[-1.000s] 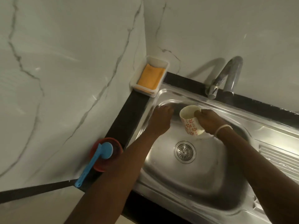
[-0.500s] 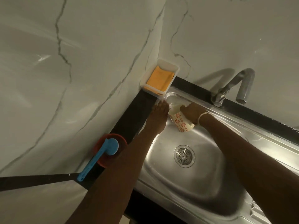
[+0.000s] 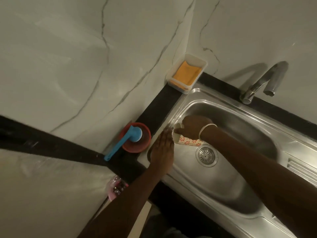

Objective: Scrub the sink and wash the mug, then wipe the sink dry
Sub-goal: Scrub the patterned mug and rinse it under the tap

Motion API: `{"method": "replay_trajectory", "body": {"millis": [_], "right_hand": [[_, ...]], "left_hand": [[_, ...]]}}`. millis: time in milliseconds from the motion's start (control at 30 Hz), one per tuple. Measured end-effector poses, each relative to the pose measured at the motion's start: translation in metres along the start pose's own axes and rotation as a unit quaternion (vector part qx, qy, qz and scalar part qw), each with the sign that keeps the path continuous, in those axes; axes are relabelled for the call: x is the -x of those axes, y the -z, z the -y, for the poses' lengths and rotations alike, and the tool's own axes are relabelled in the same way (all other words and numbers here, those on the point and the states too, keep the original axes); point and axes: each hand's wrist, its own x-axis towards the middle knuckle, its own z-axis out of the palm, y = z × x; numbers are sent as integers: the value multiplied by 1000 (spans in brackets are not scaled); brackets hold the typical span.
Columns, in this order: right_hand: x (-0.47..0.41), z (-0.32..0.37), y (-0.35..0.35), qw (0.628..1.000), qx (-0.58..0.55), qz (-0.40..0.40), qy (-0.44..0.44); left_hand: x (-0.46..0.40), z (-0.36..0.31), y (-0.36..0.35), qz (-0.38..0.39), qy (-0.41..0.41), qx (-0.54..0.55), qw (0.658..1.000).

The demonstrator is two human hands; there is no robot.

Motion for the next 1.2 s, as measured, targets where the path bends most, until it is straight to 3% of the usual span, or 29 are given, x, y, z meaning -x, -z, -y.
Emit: {"method": "replay_trajectory", "body": {"millis": [100,167,267,400,533,867,1033,1200], "right_hand": [[31,21,-10,999,42,13,25],[55,33,-19,997,63,15,36],[90,41,-34,996,73,28,52],[131,30,-64,994,101,20,46],[169,-1,-82,994,109,15,5],[271,-98,-124,979,113,-66,-156],[306,-135,-139,967,106,-99,-211],[319,-154,-143,957,89,-132,-241]], "left_hand": [[25,3,1,-22,-2,57,998],[38,7,-3,-2,-42,40,998],[54,5,-3,68,-99,20,993],[59,-23,10,156,-89,-42,983],[58,-79,7,215,-106,-57,969],[59,-242,-2,400,-140,105,899],[64,-290,-14,298,-69,184,934],[66,-329,-29,247,9,271,930]]}}
